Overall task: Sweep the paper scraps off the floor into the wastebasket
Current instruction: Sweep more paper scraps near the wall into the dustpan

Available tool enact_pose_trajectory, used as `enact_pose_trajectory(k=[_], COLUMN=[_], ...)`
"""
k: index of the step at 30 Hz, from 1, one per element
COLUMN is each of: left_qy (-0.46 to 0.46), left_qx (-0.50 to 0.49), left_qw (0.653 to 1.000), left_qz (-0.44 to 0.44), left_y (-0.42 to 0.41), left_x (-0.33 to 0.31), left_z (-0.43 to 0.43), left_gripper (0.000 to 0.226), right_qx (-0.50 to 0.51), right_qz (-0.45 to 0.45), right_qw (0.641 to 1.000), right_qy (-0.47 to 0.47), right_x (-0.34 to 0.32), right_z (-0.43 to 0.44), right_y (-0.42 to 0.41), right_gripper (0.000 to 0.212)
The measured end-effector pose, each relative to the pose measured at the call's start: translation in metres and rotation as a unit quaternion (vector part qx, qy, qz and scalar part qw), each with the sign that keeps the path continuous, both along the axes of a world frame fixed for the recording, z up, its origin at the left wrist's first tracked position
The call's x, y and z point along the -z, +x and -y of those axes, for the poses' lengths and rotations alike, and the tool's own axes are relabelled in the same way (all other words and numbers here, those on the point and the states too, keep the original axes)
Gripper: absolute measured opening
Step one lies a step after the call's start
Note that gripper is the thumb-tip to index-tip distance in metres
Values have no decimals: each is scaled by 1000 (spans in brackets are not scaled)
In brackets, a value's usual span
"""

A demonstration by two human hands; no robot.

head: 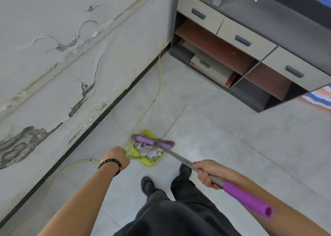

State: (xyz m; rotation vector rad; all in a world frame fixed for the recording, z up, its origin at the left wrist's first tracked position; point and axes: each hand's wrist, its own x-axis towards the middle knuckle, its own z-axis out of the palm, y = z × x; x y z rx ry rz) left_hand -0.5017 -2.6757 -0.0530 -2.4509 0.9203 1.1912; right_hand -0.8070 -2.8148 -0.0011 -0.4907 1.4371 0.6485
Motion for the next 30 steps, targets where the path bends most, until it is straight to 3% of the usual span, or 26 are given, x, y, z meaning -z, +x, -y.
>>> enact_pose_trajectory(k=[3,8,13,17,23,27,30], left_qy=[-5,-3,0,20,52,25,4], left_qx=[-3,-5,-28,-48,-6,-15,-32], left_qw=[1000,1000,1000,998,998,999,999], left_qz=[4,-4,-8,-24,-39,-28,-35], left_y=[1,2,3,2,-9,-29,-34], left_x=[0,0,-1,0,-5,-6,-7], left_z=[-8,-6,-5,-9,-6,-2,3], left_gripper=[32,34,37,44,38,37,38], right_qx=[45,98,0,-112,-169,-55,50], right_qz=[-12,7,5,16,30,48,60], right_qw=[999,994,992,973,971,989,996], right_qy=[-4,-48,-123,-199,-168,-126,-48], right_x=[-28,-49,-21,12,9,2,2], right_z=[31,51,47,23,-27,-37,-32], right_y=[-12,-3,38,58,51,37,32], right_gripper=[36,27,31,21,35,37,24])
